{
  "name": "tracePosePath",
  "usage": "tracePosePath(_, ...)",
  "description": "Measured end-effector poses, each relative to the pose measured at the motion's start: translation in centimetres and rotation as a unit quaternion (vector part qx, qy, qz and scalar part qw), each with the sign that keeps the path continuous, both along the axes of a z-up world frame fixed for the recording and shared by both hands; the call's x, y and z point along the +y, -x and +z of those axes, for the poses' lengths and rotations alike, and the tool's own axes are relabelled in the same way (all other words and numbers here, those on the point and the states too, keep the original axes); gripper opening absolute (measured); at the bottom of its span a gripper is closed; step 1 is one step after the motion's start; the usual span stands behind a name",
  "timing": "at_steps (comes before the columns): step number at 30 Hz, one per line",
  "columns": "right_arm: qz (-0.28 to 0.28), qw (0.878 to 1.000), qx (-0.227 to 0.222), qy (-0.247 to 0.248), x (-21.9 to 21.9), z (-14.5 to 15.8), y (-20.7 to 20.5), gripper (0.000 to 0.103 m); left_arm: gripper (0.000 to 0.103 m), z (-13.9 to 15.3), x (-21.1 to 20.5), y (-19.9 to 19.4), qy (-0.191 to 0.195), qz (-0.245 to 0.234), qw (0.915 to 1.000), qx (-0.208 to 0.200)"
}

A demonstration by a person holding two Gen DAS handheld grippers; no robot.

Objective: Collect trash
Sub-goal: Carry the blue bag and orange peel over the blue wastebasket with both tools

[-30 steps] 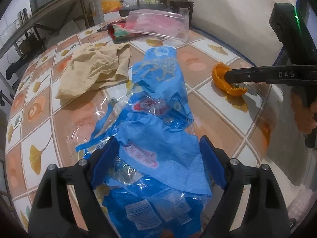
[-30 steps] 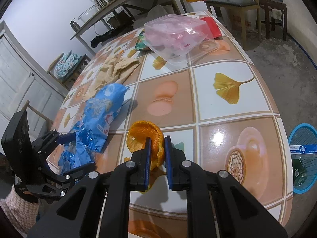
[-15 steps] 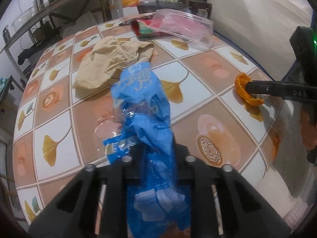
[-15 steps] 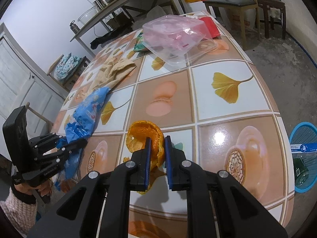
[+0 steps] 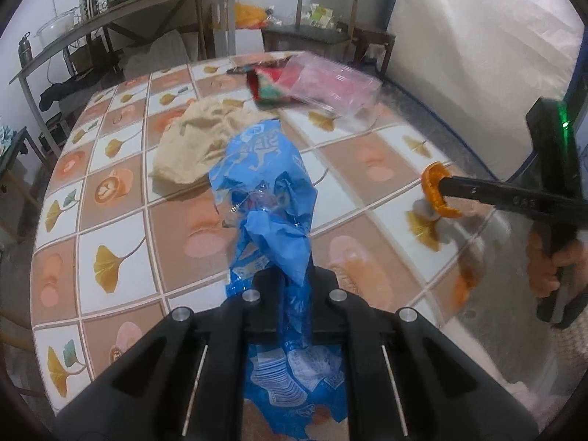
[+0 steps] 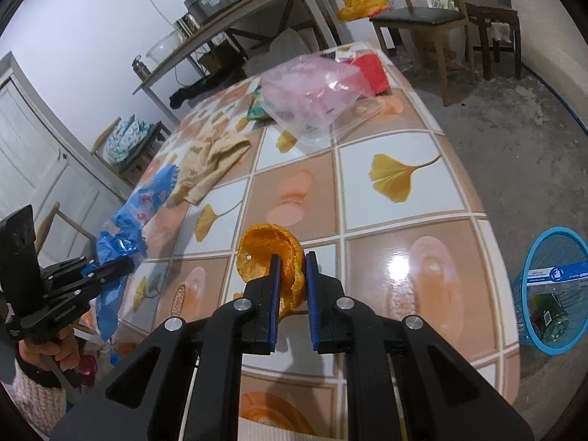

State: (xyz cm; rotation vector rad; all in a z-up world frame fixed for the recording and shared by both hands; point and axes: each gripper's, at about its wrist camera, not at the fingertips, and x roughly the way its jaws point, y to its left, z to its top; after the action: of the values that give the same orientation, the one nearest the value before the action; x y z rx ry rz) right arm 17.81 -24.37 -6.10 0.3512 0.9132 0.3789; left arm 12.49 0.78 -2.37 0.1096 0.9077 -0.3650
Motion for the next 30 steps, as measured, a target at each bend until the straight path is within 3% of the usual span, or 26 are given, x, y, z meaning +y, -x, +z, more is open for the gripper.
tracePosePath(10,-0.053,0.997,-0.04,-0.041,-6.1,2.2,3.1,0.013,0.006,4.4,-5.4,1.1,0.044,-0.072,0.9961,-0.025)
tracePosePath(14,-0.105,0.992,-0.052,-0.037,-10.5,2.7,5.0,0.013,0.006,5.2,-10.0,-0.4,0.061,-0.127,0.9897,-0.022)
tracePosePath(18,-0.179,0.982,-0.053,-0.02,-16.2,2.9,7.3,0.013,0.006,5.1,-15.7,-2.8,0.091,-0.184,0.9788,0.009)
tracePosePath(22,-0.265,0.963,-0.045,-0.009,-22.3,2.0,10.0,0.013,0.006,3.6,-22.4,-5.5,0.127,-0.235,0.9597,0.087)
tracePosePath(25,-0.321,0.947,-0.029,0.0,-26.2,0.5,11.9,0.013,0.006,0.8,-28.7,-7.8,0.148,-0.256,0.9377,0.183)
tracePosePath(29,-0.368,0.93,0.009,-0.007,-30.3,-2.9,13.3,0.013,0.006,-3.6,-35.9,-9.6,0.145,-0.263,0.9107,0.283)
tracePosePath(30,-0.374,0.927,0.018,-0.009,-30.9,-3.6,13.4,0.013,0.006,-5.3,-37.8,-10.2,0.145,-0.256,0.9005,0.32)
